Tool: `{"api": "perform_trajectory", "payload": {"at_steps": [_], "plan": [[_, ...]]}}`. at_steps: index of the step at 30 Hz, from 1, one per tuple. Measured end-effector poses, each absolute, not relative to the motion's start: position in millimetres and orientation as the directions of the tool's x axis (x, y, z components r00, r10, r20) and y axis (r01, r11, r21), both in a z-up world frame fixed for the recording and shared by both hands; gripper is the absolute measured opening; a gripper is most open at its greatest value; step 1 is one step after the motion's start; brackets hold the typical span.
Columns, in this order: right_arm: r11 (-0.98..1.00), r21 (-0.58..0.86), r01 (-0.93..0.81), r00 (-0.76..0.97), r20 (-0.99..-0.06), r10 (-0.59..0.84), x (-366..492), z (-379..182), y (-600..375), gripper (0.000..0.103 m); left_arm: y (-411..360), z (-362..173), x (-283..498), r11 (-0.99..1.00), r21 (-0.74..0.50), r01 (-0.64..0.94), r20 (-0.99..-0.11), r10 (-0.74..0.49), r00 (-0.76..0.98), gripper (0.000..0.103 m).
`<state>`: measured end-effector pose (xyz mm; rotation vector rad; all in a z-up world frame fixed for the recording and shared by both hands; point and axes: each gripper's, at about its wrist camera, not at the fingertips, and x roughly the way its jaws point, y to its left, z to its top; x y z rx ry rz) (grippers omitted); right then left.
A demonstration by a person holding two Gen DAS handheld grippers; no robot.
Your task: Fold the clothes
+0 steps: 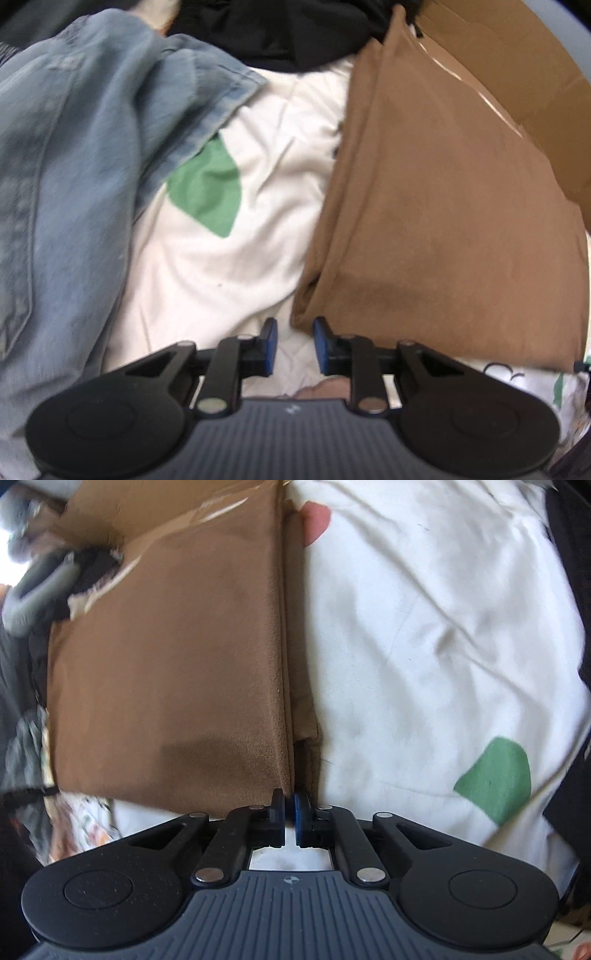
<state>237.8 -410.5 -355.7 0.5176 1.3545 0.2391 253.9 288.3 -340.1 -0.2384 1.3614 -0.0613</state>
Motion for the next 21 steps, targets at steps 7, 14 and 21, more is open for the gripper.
{"api": "perform_trajectory", "payload": {"at_steps": [7,14,21], "plan": [[0.78,0.579,0.237,0.288,-0.809,0.513,221,-356,-428,0.016,306,-335,235,0.926,-0.303,-0.223,-0.932,-0.239,0.271,0.037],[0.756,0.597,0.268,0.31,-0.796,0.52,214,-356,-435,0.028,314,-345,231,0.854,-0.426,-0.298,-0.893,-0.344,0.29,0.039],[0.813,0.533,0.235,0.326,-0.831,0.451,214,-343,-436,0.028,298,-334,237,0.917,-0.341,-0.207,-0.91,-0.266,0.318,0.034]]}}
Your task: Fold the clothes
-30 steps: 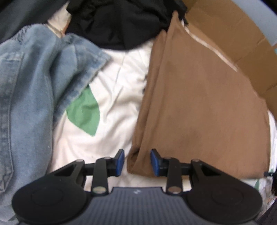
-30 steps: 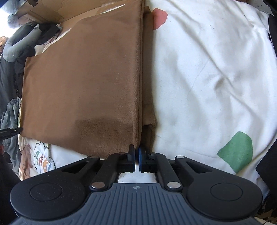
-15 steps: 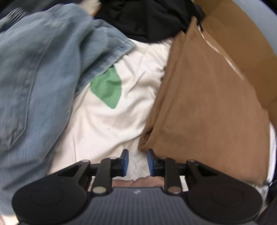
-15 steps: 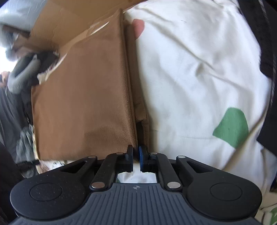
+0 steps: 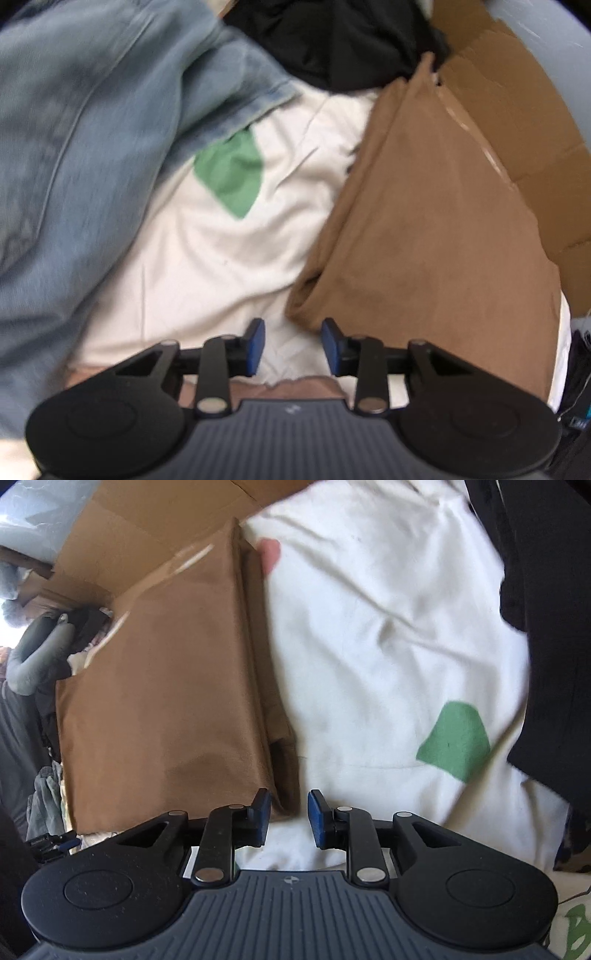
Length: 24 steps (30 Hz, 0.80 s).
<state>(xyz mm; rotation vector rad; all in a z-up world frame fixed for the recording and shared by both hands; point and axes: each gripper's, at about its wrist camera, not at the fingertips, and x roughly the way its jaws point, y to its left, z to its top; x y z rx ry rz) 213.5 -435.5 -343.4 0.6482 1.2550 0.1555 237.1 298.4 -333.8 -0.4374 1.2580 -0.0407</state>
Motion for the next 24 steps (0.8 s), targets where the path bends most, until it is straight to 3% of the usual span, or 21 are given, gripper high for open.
{"api": "perform_trajectory", "payload": {"at_steps": [3,7,16,24], "plan": [[0.82,0.535,0.206,0.343,-0.824,0.451,218,-337,-435,0.028,295,-321,239,0.929,-0.321,-0.184,-0.904,-0.243,0.351,0.027],[0.839,0.528,0.131,0.341,-0.819,0.462,239,-327,-418,0.027,282,-307,253,0.935,-0.328,-0.135,-0.89,-0.258,0.375,0.027],[0.854,0.475,-0.215,0.305,-0.798,0.52,303,-322,-332,0.025,180,-329,303,0.909,-0.345,0.231,-0.86,-0.406,0.311,0.027],[0.802,0.399,-0.445,0.249,-0.805,0.539,303,-325,-265,0.026,91,-353,298,0.814,-0.339,0.472,-0.829,-0.496,0.258,0.027]]}}
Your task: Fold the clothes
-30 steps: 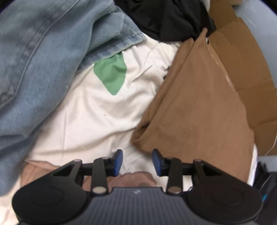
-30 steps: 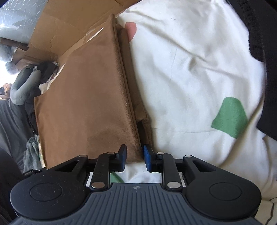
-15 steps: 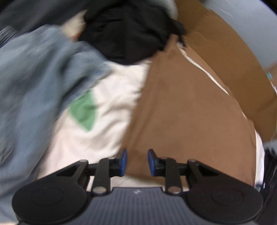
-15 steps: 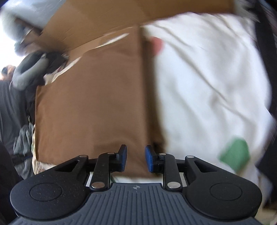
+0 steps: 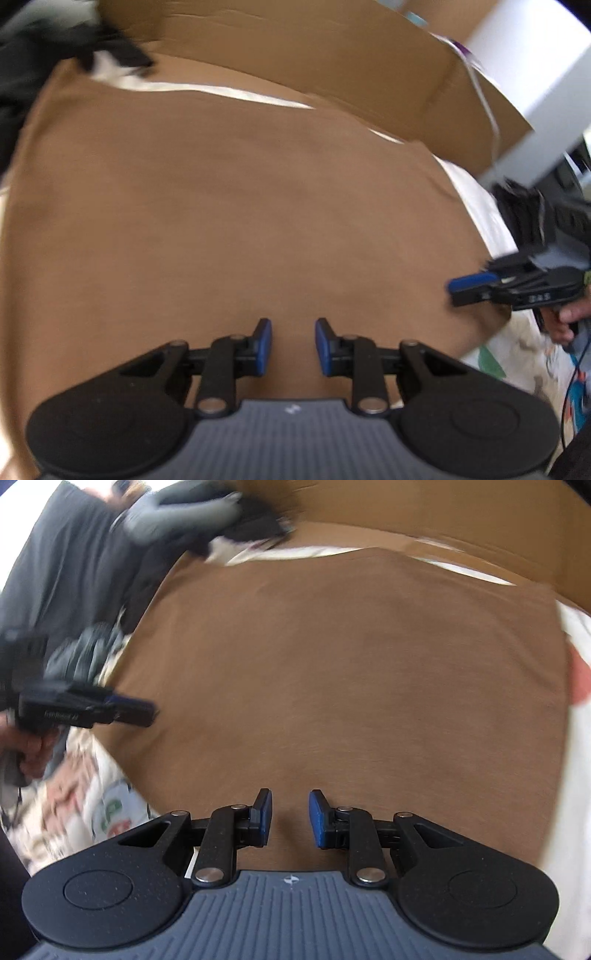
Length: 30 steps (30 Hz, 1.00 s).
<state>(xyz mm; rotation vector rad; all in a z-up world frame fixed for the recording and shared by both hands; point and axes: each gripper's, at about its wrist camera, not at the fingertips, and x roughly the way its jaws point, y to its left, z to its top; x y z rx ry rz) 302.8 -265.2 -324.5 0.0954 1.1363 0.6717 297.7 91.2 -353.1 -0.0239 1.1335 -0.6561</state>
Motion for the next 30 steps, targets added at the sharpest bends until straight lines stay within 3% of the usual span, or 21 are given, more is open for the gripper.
{"api": "perform_trajectory", "payload": {"at_steps": [11,18,23,30], "plan": [[0.774,0.357,-0.522,0.206,-0.828,0.521,286,-333,-247,0.026,85,-361,272,0.802,-0.36,0.477,-0.838,-0.503,0.213,0.027],[0.777,0.458,-0.431,0.141,-0.817,0.56,265,-339,-271,0.026,98,-356,252,0.786,-0.403,0.469,-0.852,-0.509,0.122,0.026],[0.782,0.529,-0.33,0.167,-0.782,0.6,260,-327,-296,0.027,104,-347,260,0.79,-0.473,0.39,-0.815,-0.561,0.148,0.026],[0.797,0.52,-0.307,0.197,-0.785,0.588,269,-324,-305,0.026,71,-357,274,0.699,-0.584,0.413,-0.738,-0.669,0.089,0.026]]}}
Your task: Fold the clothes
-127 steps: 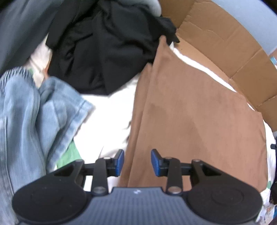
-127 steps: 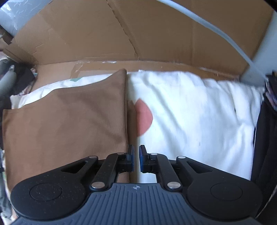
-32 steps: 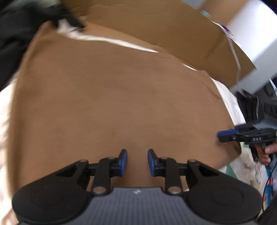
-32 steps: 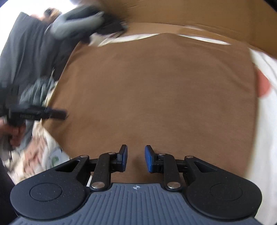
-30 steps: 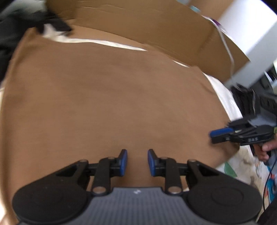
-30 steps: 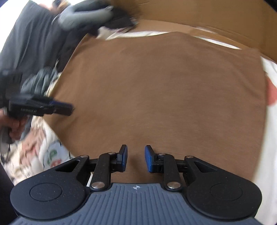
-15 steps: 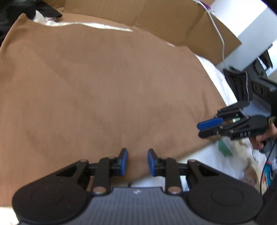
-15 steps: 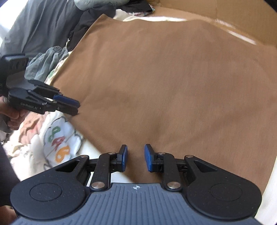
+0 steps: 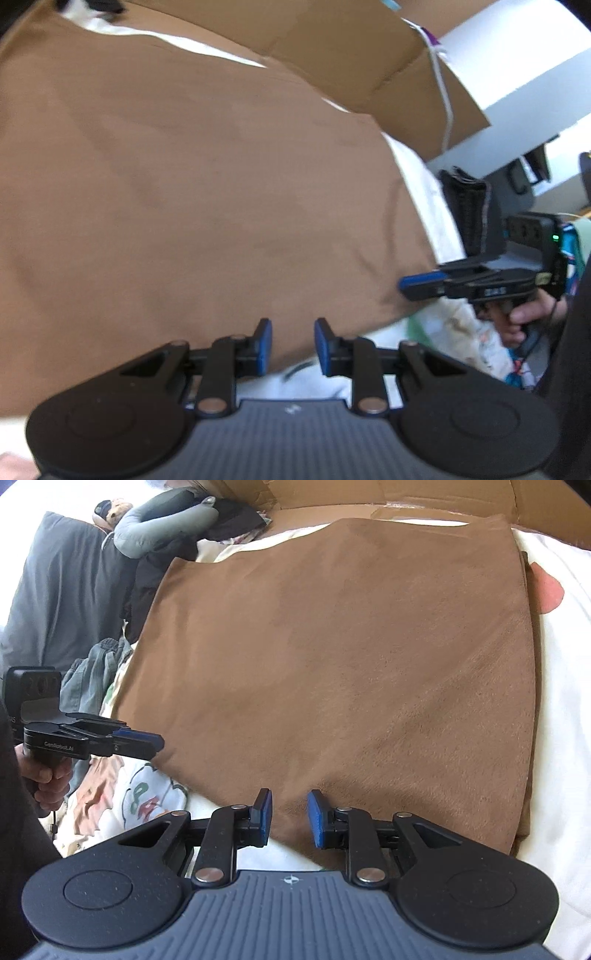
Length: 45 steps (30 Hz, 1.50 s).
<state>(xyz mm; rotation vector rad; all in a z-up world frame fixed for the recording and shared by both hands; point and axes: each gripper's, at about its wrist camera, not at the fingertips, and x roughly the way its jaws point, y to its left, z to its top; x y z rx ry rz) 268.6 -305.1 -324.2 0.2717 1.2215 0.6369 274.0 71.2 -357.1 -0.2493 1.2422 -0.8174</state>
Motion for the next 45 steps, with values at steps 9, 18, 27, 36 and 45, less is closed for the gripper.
{"api": "perform_trajectory", "payload": {"at_steps": [9,18,27,36,45], "plan": [[0.846,0.441,-0.298,0.162,-0.85,0.501,255,-333,-311,0.017,37,-393,273,0.644,-0.644,0.413,-0.705,-0.709,0.006,0.02],[0.885,0.415,-0.213,0.181,-0.873,0.453,246,-331,-338,0.016,101,-375,272,0.718,-0.597,0.358,-0.757,-0.652,0.046,0.012],[0.916,0.398,-0.055,0.21,-0.892,0.401,232,-337,-373,0.016,196,-357,268,0.864,-0.464,0.193,-0.849,-0.496,0.18,0.012],[0.917,0.396,0.049,0.225,-0.899,0.376,223,-333,-390,0.018,256,-345,259,0.927,-0.374,0.03,-0.895,-0.369,0.25,0.013],[0.845,0.504,0.175,0.255,-0.853,0.456,211,-342,-418,0.027,298,-335,251,0.912,-0.37,-0.177,-0.895,-0.298,0.333,0.035]]}}
